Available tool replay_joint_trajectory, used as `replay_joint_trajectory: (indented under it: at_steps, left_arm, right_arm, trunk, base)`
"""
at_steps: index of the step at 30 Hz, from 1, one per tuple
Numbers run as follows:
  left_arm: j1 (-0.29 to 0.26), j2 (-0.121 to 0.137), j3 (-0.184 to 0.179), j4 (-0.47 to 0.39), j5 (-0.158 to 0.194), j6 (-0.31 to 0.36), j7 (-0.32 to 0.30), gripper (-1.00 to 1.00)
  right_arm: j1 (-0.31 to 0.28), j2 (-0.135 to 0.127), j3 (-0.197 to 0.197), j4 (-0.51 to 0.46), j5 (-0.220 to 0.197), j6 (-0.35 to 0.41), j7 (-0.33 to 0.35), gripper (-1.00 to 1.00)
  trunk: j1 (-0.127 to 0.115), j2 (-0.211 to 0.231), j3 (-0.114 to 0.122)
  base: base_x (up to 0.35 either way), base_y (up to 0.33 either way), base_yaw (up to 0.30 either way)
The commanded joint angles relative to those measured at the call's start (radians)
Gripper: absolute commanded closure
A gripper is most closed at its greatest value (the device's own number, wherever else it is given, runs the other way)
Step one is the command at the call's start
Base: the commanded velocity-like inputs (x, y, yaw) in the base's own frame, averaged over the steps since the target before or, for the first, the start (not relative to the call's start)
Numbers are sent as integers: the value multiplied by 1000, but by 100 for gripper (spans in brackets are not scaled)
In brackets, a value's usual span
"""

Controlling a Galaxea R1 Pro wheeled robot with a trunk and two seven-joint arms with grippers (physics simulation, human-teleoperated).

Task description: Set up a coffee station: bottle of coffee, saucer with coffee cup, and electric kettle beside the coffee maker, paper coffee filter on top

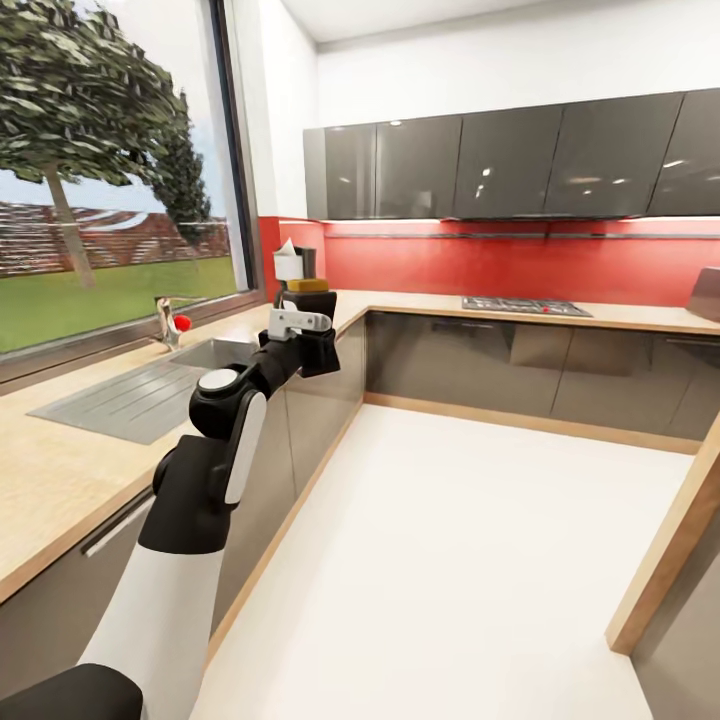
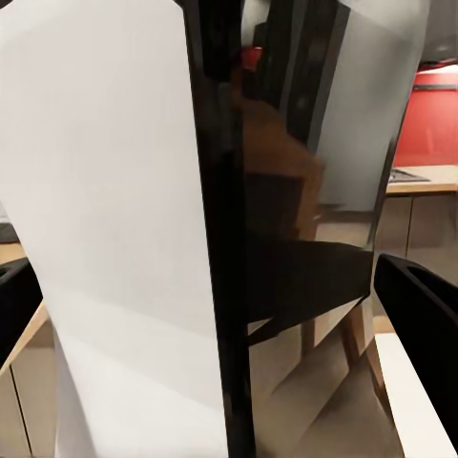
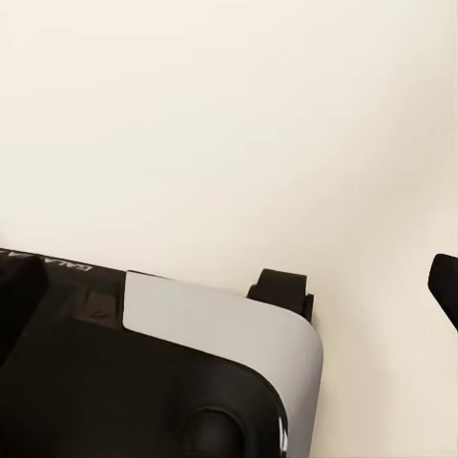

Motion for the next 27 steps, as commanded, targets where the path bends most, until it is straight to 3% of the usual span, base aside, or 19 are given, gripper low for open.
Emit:
replay_joint_trajectory:
  at_steps: [1, 12, 21, 27]
  left_arm:
    - [-1, -1, 1, -1, -3, 5, -6, 100]
    - [-1, -1, 2, 2, -3, 5, -6, 100]
    - [-1, -1, 3, 2, -3, 5, -6, 100]
    - [-1, -1, 3, 3, -3, 5, -6, 100]
  right_arm:
    - [-1, -1, -9, 1, 10, -4, 2, -100]
    - [-1, -1, -9, 1, 8, -3, 2, -100]
    - [-1, -1, -9, 1, 8, -3, 2, -100]
    - [-1, -1, -9, 2, 9, -3, 2, -100]
  trunk:
    - [4, -8, -4]
    - [4, -8, -4]
    - [4, -8, -4]
    - [4, -8, -4]
  base:
    - [0, 0, 0]
    - [30, 0, 0]
    - [281, -47, -3]
    - [324, -111, -174]
